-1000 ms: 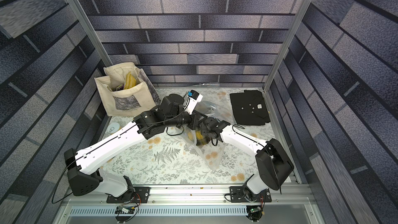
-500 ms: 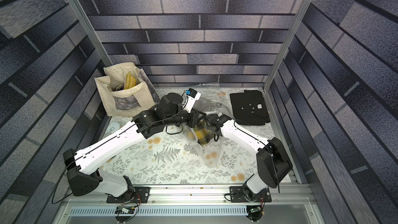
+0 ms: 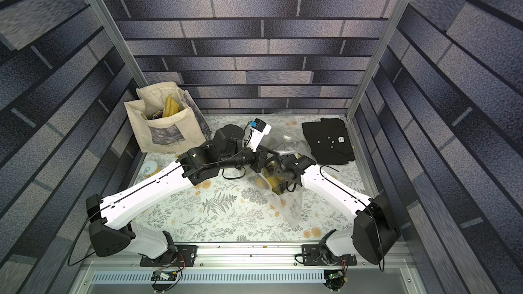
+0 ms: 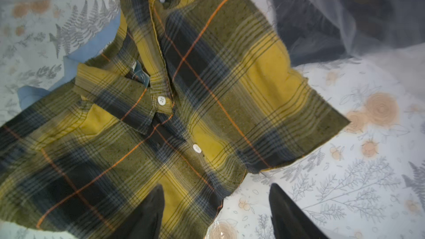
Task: Place the folded shirt into the vacuum bag
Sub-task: Place the shirt in the vacuum bag.
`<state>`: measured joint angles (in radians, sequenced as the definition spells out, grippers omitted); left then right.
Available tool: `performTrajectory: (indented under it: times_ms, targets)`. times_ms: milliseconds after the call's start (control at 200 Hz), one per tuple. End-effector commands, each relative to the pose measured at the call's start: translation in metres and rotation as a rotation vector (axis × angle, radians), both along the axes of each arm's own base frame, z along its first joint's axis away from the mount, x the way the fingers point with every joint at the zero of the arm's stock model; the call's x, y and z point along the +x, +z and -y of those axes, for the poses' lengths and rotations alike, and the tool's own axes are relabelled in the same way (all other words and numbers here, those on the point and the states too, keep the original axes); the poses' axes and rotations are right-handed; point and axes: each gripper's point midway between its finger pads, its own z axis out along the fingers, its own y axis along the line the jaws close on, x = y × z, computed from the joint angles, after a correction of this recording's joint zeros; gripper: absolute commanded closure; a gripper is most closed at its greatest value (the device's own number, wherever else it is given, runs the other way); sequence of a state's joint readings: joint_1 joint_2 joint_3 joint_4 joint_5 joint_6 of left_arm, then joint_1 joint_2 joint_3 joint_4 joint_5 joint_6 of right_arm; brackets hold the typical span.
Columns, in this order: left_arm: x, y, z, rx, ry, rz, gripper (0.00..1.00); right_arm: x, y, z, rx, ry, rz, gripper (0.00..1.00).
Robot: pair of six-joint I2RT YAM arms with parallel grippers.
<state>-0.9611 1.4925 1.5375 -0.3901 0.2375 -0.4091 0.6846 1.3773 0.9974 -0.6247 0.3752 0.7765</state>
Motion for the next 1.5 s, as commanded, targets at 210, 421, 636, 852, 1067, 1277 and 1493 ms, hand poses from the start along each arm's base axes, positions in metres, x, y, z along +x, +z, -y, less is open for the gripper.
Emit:
performTrajectory:
  times_ms: [210,421,636,852,1067,1277,1493]
  targets:
    - [0.007,-0.079,-0.001,0.183,0.045,-0.106,0.96,-0.025,-0.04,-0.028,0.288,-0.124,-0.079,0.41]
    - [0.006,-0.081,-0.001,0.18,0.042,-0.105,0.95,-0.043,-0.063,-0.013,0.321,-0.212,-0.113,0.34]
    - [0.0,-0.082,0.005,0.186,0.008,-0.111,0.94,-0.037,-0.079,-0.028,0.414,-0.214,-0.127,0.4]
    - [-0.001,-0.08,0.004,0.19,0.001,-0.103,0.94,-0.027,-0.098,-0.042,0.565,-0.261,-0.11,0.55]
    - [-0.006,-0.081,0.007,0.191,-0.02,-0.107,0.95,0.012,-0.046,-0.073,0.726,-0.132,0.099,0.9]
    - [-0.009,-0.074,0.007,0.189,-0.026,-0.092,0.95,0.048,0.039,-0.1,0.91,-0.026,0.348,1.0]
    - [-0.011,-0.069,0.007,0.18,-0.031,-0.087,0.95,0.07,0.06,-0.101,0.944,-0.019,0.53,1.0]
